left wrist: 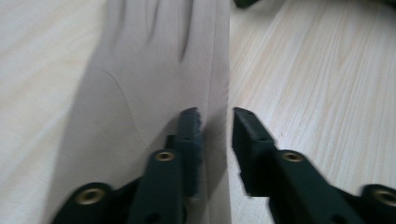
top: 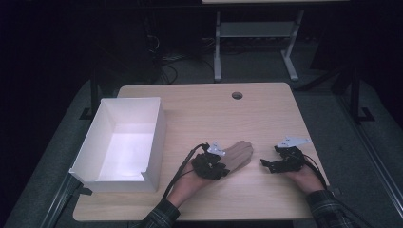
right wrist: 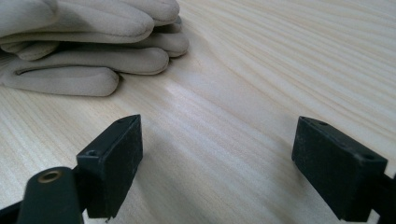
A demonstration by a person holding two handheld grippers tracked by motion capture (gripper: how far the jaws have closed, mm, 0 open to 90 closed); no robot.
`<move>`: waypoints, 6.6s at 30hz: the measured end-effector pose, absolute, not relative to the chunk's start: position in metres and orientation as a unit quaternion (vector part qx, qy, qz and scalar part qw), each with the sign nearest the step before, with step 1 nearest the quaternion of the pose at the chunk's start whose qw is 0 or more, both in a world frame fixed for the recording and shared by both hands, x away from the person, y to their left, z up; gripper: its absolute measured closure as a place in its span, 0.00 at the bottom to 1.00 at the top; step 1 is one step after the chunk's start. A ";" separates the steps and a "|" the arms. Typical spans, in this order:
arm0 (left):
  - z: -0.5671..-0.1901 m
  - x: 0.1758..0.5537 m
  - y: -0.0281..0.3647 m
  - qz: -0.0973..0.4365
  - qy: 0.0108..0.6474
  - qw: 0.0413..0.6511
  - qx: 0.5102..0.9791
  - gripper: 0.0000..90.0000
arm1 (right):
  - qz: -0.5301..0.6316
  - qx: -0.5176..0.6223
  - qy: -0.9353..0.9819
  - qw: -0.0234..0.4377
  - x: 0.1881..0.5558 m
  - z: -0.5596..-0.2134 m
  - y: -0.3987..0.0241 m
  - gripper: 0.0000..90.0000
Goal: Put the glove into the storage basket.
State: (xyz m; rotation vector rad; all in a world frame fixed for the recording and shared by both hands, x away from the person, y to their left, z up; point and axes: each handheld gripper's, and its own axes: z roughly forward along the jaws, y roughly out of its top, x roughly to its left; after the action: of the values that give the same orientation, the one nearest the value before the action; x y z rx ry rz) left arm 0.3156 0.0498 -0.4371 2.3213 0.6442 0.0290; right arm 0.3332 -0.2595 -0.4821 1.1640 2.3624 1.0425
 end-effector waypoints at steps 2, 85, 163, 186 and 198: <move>-0.433 0.319 0.052 0.017 0.241 0.360 0.901 0.67 | 0.364 0.406 0.824 0.154 0.333 -0.482 -0.259 0.18; -0.329 0.344 0.092 0.022 0.283 0.381 0.880 0.77 | 0.366 0.408 0.822 0.154 0.333 -0.482 -0.258 0.18; -0.355 0.350 0.299 0.142 0.512 0.354 0.769 0.31 | 0.366 0.409 0.821 0.155 0.333 -0.482 -0.258 0.18; -0.313 0.337 0.160 0.086 0.367 0.424 0.823 0.26 | 0.365 0.406 0.823 0.155 0.333 -0.482 -0.258 0.17; -0.362 0.330 0.102 0.078 0.311 0.397 0.860 0.26 | 0.364 0.406 0.824 0.155 0.333 -0.482 -0.258 0.17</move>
State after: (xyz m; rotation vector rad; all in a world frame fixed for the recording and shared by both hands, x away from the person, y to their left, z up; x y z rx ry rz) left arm 0.3299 0.1016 -0.3616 2.1794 0.7868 0.1964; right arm 0.3327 -0.2579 -0.4822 1.1619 2.3603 1.0436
